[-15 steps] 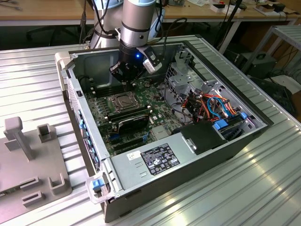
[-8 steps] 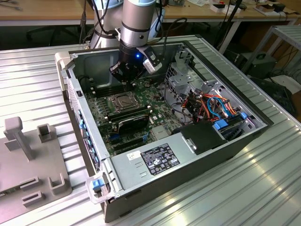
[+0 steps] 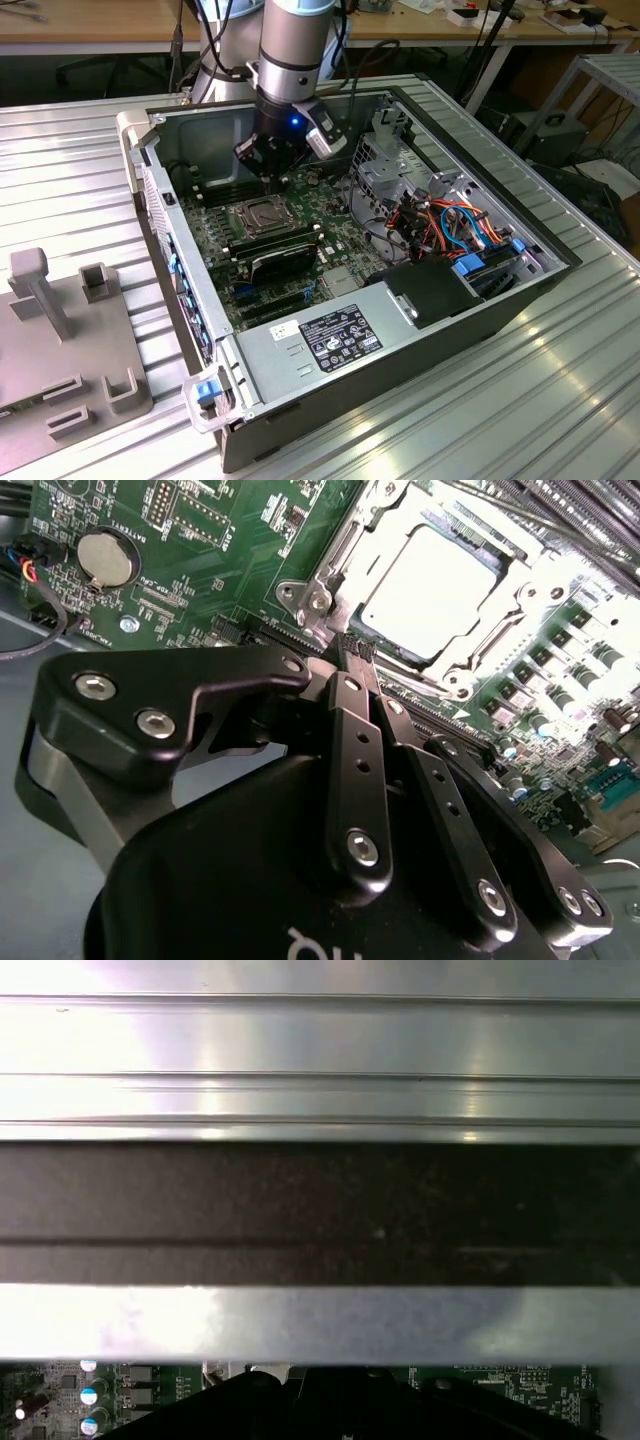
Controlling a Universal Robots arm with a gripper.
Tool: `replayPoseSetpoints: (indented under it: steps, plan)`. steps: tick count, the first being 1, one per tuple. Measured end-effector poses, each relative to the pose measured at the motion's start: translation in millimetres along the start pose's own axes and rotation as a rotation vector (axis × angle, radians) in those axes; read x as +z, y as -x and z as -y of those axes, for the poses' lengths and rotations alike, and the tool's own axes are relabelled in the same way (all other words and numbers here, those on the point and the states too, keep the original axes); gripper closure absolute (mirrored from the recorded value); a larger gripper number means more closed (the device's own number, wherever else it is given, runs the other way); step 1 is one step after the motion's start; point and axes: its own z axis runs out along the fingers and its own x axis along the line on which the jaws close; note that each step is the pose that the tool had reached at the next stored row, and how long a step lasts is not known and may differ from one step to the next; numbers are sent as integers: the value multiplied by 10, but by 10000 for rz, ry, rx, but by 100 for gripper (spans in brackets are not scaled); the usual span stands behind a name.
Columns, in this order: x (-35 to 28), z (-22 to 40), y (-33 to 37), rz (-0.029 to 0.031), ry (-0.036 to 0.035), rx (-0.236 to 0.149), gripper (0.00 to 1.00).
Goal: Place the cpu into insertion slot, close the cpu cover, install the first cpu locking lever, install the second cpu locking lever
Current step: 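Install the second cpu locking lever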
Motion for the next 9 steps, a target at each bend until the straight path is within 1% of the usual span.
replayPoseSetpoints:
  steps: [5, 9]
  plan:
    - [0, 30, 0, 0, 0, 0, 89]
    - [0, 70, 0, 1, 0, 1, 89]
